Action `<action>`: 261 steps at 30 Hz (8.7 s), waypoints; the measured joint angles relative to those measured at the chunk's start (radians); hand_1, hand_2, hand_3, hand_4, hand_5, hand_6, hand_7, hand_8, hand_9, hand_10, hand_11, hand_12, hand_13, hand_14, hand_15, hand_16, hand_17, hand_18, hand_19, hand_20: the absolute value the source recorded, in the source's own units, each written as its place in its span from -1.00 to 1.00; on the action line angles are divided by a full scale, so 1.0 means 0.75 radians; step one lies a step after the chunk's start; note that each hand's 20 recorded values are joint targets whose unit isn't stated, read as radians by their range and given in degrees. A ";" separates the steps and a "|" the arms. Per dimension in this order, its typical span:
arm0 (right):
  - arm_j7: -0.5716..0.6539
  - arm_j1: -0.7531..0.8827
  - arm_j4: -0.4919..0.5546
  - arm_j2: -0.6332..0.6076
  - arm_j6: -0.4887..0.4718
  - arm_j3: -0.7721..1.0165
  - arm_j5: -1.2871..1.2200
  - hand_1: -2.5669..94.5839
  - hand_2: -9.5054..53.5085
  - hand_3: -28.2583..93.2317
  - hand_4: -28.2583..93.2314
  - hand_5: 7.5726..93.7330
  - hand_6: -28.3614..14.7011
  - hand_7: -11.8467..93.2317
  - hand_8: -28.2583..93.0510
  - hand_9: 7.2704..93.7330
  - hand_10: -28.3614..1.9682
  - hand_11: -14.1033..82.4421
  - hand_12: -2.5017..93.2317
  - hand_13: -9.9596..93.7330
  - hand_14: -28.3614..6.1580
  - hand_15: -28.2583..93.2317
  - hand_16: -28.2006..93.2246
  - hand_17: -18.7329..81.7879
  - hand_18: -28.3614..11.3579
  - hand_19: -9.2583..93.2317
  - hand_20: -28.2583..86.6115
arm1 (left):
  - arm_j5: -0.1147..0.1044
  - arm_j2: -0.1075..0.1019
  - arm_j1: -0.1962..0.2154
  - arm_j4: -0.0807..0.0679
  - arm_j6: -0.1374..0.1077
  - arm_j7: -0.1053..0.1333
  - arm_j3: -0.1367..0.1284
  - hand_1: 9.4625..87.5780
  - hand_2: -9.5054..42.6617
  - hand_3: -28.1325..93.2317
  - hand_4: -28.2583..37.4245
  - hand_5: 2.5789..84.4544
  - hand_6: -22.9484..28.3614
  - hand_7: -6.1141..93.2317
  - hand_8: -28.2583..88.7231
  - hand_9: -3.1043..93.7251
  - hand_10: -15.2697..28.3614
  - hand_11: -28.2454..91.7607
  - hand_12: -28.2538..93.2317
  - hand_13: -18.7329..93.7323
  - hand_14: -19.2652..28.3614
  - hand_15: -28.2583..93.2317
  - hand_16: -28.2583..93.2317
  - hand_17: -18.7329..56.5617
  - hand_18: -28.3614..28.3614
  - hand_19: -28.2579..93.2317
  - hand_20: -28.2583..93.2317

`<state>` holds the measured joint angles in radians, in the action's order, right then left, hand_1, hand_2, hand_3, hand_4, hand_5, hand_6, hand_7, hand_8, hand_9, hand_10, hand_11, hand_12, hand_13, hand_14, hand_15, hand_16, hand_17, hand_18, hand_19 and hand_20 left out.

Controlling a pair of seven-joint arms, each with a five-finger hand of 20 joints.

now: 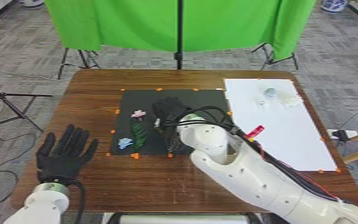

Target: Arrange flowers

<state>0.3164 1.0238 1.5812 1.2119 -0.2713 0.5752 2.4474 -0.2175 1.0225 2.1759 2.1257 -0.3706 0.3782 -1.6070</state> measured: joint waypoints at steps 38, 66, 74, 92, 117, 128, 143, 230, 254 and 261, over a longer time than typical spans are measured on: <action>0.284 0.057 0.071 -0.018 0.124 0.472 -0.334 -0.02 -1.00 0.74 -1.00 -0.03 0.07 -0.51 -0.68 -0.03 -0.40 -0.44 -0.57 0.01 -0.34 0.09 -0.25 -0.11 -0.67 0.49 -0.07 | -0.091 0.012 0.024 0.028 -0.024 0.065 -0.028 -0.54 -0.11 0.71 -1.00 -0.03 0.19 -0.36 -0.75 -0.11 0.39 0.05 -0.32 -0.09 0.45 0.29 -0.66 -0.63 0.53 0.15 -0.25; 0.524 0.219 -0.092 -0.278 0.116 0.594 -0.275 0.42 -1.00 0.53 -1.00 0.43 0.25 -0.26 -0.42 0.66 0.19 -0.48 -0.09 0.56 0.40 0.12 0.15 0.28 -0.39 0.76 -0.02 | -0.147 0.022 0.058 0.031 -0.033 0.111 -0.068 -0.53 -0.12 0.72 -1.00 -0.01 0.17 -0.33 -0.76 -0.10 0.38 0.05 -0.31 -0.08 0.44 0.30 -0.65 -0.62 0.53 0.14 -0.24; 0.547 0.227 -0.131 -0.290 0.399 0.516 -0.262 0.45 -1.00 0.55 -1.00 0.49 0.29 -0.10 -0.31 0.76 0.22 -0.41 0.03 0.63 0.45 0.16 0.22 0.38 -0.28 0.78 -0.01 | -0.148 0.023 0.072 0.032 -0.033 0.115 -0.069 -0.53 -0.12 0.72 -1.00 -0.01 0.17 -0.33 -0.76 -0.09 0.38 0.05 -0.31 -0.08 0.44 0.30 -0.66 -0.62 0.52 0.14 -0.24; 0.222 0.210 0.186 -0.387 0.561 0.366 -0.136 0.40 -1.00 0.60 -0.99 0.44 0.30 -0.01 -0.30 0.73 0.22 -0.38 0.06 0.61 0.44 0.18 0.24 0.36 -0.31 0.79 0.02 | -0.143 0.027 0.074 0.031 -0.033 0.116 -0.075 -0.53 -0.11 0.72 -1.00 -0.01 0.18 -0.34 -0.76 -0.10 0.39 0.06 -0.31 -0.08 0.44 0.30 -0.65 -0.62 0.52 0.14 -0.24; 0.061 0.184 0.323 -0.332 0.332 0.083 -0.070 0.39 -1.00 0.60 -0.99 0.42 0.30 0.00 -0.31 0.72 0.20 -0.37 0.05 0.59 0.40 0.19 0.23 0.32 -0.37 0.80 0.04 | -0.103 0.027 0.072 0.032 -0.073 0.089 -0.082 -0.54 -0.11 0.72 -1.00 0.01 0.18 -0.33 -0.75 -0.09 0.39 0.06 -0.31 -0.08 0.45 0.31 -0.66 -0.63 0.53 0.14 -0.24; 0.066 0.185 0.325 -0.335 0.305 0.028 -0.046 0.35 -1.00 0.56 -0.99 0.40 0.24 -0.09 -0.34 0.67 0.12 -0.42 0.00 0.55 0.36 0.18 0.21 0.26 -0.50 0.85 0.08 | -0.076 0.021 0.070 0.033 -0.074 0.088 -0.078 -0.54 -0.11 0.72 -1.00 0.02 0.18 -0.32 -0.76 -0.09 0.39 0.06 -0.31 -0.08 0.45 0.31 -0.66 -0.62 0.53 0.14 -0.24; 0.095 0.189 0.309 -0.294 0.228 0.025 -0.065 0.32 -1.00 0.55 -1.00 0.29 0.24 -0.37 -0.70 0.46 -0.01 -0.39 -0.39 0.49 0.29 0.21 0.18 0.19 -0.61 0.86 0.15 | -0.073 0.018 0.061 0.033 -0.074 0.089 -0.071 -0.53 -0.13 0.72 -1.00 0.02 0.18 -0.32 -0.76 -0.09 0.39 0.06 -0.31 -0.08 0.45 0.31 -0.66 -0.62 0.53 0.15 -0.24; 0.108 0.113 0.306 -0.568 0.363 0.331 -0.248 0.38 -0.80 0.39 -1.00 0.38 0.25 -0.04 -0.30 0.63 0.12 -0.29 0.08 0.54 0.19 0.23 0.07 0.29 -0.32 0.74 0.03 | -0.055 0.024 0.034 0.032 -0.064 0.080 -0.008 -0.54 -0.11 0.71 -1.00 0.03 0.17 -0.32 -0.76 -0.07 0.39 0.06 -0.31 -0.05 0.46 0.40 -0.66 -0.62 0.54 0.17 -0.19; -0.038 -0.069 0.207 -0.458 0.197 -0.078 -0.113 0.36 -0.82 0.43 -1.00 0.37 0.25 -0.04 -0.33 0.64 0.11 -0.40 0.03 0.51 0.21 0.18 0.10 0.19 -0.44 0.75 0.07 | -0.032 0.021 0.034 0.032 -0.041 0.081 -0.007 -0.54 -0.10 0.71 -1.00 0.01 0.16 -0.33 -0.76 -0.08 0.39 0.05 -0.31 -0.06 0.45 0.39 -0.66 -0.61 0.54 0.17 -0.19; -0.232 -0.067 0.176 -0.461 0.221 -0.085 0.196 0.35 -0.82 0.45 -1.00 0.36 0.26 -0.07 -0.38 0.63 0.15 -0.47 -0.02 0.50 0.24 0.14 0.11 0.14 -0.48 0.68 0.09 | 0.066 0.010 0.034 0.031 0.008 0.087 0.004 -0.54 -0.11 0.71 -1.00 0.00 0.15 -0.33 -0.76 -0.09 0.38 0.04 -0.31 -0.07 0.43 0.37 -0.65 -0.62 0.54 0.15 -0.20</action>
<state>0.1426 0.9738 1.7129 0.8665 -0.1053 0.5111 2.5942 -0.1683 1.0303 2.2017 2.1487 -0.3645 0.4431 -1.6041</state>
